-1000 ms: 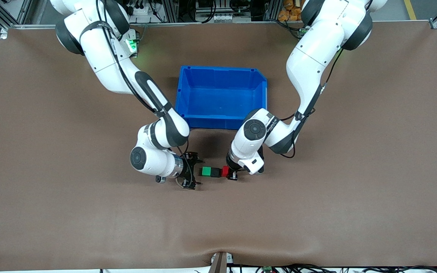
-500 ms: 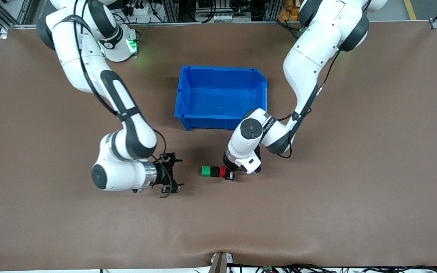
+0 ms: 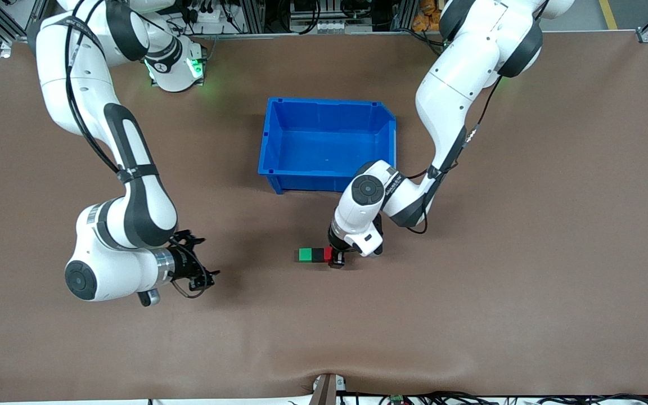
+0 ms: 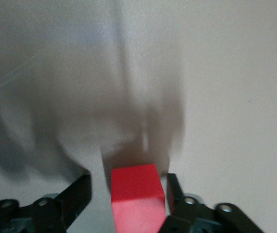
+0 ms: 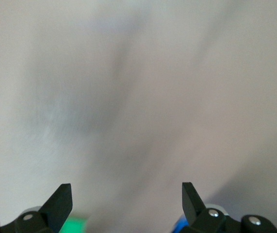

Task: Attach green and red cubes to black cube
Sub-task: 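Open the right gripper and lift it off the green cube, then open the left gripper off the red cube while the right gripper withdraws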

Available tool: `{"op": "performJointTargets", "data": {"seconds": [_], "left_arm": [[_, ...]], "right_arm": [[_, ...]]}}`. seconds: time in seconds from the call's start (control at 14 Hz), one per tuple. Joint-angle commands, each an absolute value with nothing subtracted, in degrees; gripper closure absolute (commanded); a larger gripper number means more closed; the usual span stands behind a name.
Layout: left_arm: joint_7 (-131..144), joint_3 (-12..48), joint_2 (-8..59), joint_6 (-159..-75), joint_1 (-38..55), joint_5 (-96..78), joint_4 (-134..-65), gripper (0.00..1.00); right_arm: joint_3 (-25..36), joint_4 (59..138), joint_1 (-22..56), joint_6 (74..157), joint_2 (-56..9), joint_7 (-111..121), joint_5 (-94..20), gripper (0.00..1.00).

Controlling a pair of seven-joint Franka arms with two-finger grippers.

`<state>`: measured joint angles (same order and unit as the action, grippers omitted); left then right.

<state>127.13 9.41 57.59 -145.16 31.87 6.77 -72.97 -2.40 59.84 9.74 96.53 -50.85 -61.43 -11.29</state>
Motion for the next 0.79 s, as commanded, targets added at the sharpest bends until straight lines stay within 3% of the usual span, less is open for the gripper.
{"op": "performJointTargets", "data": {"seconds": [0.0, 0.5, 0.71], "left_arm": [[129.1, 9.2, 54.0, -137.9, 32.7, 7.8, -71.6, 0.00], [124.1, 9.4, 39.0, -122.6, 30.9, 7.0, -71.6, 0.00], [118.1, 9.4, 32.7, -113.3, 30.1, 6.8, -72.6, 0.00]], "right_arm": [[-2.9, 60.1, 7.2, 94.0, -49.1, -45.9, -5.3, 0.00], [-2.2, 53.7, -1.2, 94.4, -48.0, -10.6, -4.1, 0.00], [-1.6, 53.2, -2.9, 92.2, -45.3, -7.6, -1.8, 0.00]]}}
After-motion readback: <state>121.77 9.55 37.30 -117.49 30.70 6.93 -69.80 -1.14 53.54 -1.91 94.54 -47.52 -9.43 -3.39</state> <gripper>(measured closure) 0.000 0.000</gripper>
